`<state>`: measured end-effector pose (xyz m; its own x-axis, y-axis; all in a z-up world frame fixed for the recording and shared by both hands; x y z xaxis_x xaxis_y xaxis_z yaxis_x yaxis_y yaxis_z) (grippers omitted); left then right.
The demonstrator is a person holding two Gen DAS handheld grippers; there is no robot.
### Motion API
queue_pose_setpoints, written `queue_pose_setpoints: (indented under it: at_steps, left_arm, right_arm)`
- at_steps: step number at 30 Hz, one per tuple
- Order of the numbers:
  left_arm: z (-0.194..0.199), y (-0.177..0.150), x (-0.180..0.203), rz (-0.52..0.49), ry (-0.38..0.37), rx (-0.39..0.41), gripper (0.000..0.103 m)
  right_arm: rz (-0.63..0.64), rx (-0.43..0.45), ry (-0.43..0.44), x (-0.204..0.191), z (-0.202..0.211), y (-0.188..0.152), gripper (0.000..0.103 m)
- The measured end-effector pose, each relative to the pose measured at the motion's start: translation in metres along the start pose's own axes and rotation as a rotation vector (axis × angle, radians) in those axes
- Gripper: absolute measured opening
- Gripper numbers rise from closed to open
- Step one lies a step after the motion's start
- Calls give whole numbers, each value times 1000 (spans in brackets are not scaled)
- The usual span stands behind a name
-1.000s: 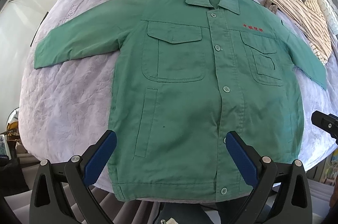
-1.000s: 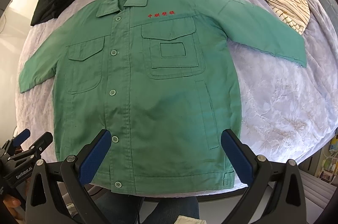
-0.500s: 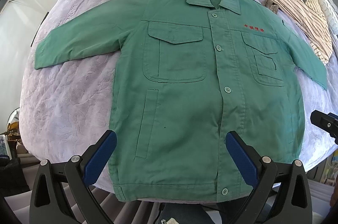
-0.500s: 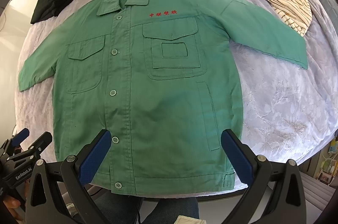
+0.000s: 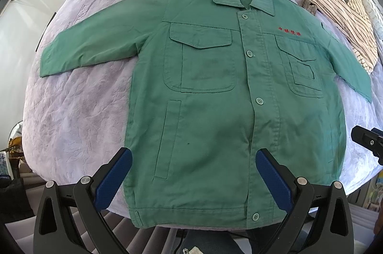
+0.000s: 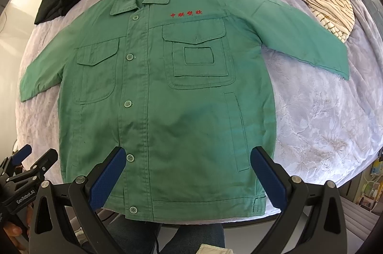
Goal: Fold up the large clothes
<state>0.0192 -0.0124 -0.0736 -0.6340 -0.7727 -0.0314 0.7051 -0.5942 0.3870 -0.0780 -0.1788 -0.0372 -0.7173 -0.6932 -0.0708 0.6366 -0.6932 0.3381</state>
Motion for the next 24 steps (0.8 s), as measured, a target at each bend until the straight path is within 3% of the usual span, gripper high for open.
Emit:
queue_pose_setpoints:
  at_steps: [24]
  left_arm:
    - [0, -2, 1, -4, 0, -3, 103]
  right_arm:
    - [23, -4, -4, -5, 0, 1, 103]
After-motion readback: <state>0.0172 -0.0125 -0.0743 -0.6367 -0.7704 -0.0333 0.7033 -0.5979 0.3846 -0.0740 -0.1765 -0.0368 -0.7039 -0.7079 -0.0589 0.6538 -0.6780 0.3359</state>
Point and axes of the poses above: each gripper's, at about its wrist camera, not at the fingertips, and z roughly against the way its jaws point, x to its right, y to its top, the point moved 8 cm from there along -z, roughly the way its jaws point, and after that the axes turned 13 degrees about x, right-handed, at the moved point
